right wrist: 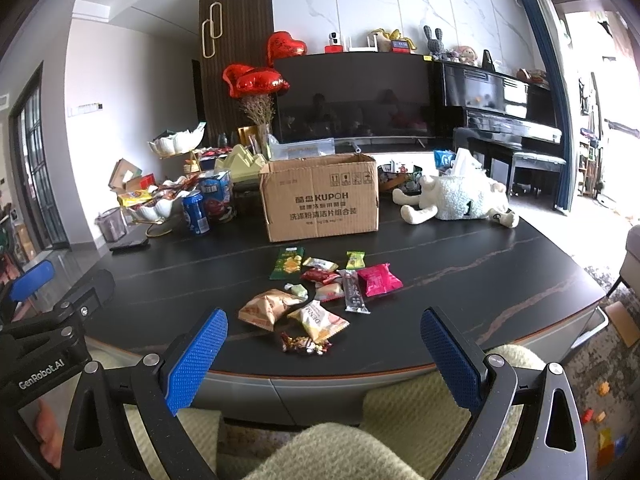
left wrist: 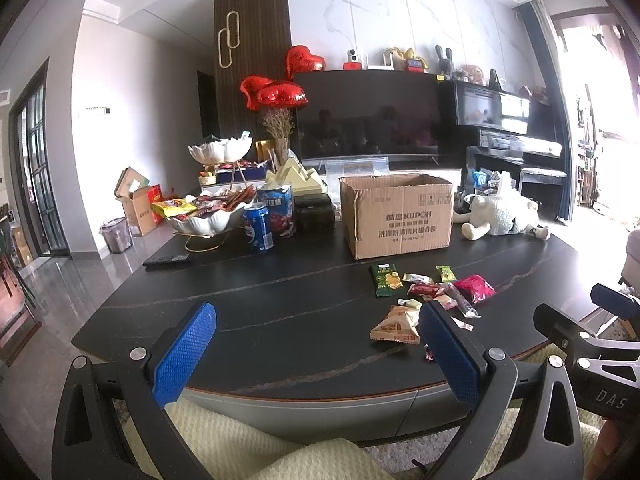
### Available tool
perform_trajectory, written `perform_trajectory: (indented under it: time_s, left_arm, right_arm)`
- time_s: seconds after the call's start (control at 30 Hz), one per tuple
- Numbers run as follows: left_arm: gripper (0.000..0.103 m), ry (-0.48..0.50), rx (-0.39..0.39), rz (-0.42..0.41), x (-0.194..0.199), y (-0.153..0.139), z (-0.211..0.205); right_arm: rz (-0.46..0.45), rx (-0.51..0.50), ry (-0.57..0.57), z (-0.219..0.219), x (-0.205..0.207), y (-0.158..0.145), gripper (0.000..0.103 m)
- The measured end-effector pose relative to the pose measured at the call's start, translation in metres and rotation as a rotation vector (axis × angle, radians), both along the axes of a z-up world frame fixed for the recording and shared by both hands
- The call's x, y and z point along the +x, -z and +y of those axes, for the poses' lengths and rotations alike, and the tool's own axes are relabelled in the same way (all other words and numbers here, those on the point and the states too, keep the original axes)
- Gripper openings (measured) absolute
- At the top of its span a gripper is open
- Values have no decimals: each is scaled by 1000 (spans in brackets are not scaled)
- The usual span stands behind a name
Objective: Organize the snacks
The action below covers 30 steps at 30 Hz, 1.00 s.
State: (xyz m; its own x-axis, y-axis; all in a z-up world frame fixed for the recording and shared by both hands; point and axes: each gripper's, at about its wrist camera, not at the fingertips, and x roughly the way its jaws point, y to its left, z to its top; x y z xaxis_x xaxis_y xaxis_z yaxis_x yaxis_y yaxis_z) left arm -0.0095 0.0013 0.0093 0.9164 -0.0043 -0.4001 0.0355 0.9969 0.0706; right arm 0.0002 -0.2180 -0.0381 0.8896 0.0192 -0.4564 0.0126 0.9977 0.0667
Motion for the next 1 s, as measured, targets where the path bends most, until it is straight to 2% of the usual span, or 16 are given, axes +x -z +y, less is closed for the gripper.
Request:
perform_trajectory:
  time_s: [1.0]
  left_arm:
    - [103, 1, -1, -9, -1, -2, 0]
  right_arm:
    - [-8, 1, 1, 1, -1, 1, 98]
